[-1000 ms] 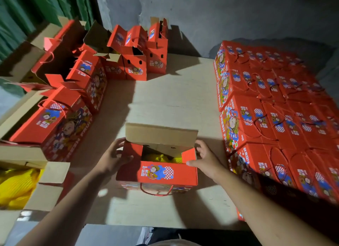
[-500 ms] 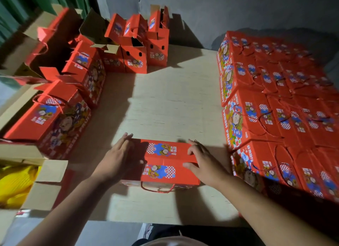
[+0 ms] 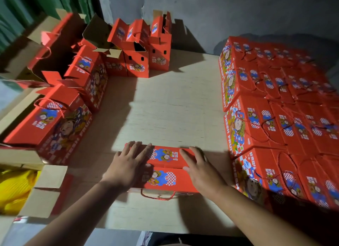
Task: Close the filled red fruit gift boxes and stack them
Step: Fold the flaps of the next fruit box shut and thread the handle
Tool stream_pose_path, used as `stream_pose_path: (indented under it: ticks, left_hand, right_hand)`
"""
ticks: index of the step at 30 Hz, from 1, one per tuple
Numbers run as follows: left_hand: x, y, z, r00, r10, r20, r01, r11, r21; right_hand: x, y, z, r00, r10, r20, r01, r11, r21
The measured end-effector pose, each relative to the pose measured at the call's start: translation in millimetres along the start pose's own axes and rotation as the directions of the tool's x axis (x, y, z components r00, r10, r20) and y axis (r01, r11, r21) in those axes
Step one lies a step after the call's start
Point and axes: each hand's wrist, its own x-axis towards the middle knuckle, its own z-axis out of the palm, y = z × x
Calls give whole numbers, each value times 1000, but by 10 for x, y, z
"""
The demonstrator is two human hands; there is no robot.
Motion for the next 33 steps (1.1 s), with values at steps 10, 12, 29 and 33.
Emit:
stream_pose_path:
  ticks: [10,12,29,33]
  left_hand:
    - [-26,38,-34,997,-18,70,20,999,-32]
    - [-17,6,-1,993,-5,117,9,999,-31]
    - [-253,-49,247,815,-539,211,365,196,-910]
    - [-247,-133,332,829,-487,274,311,-5,-950]
  right_hand:
    - [-97,-73,138,989,128,78,-143,962,233]
    - [-104,-80,144,986,138,90,-155,958,239]
    - [-217,-134,91,977,161,141,-203,906,372]
    - [-224,-123,19,975,141,171,-206,860,467]
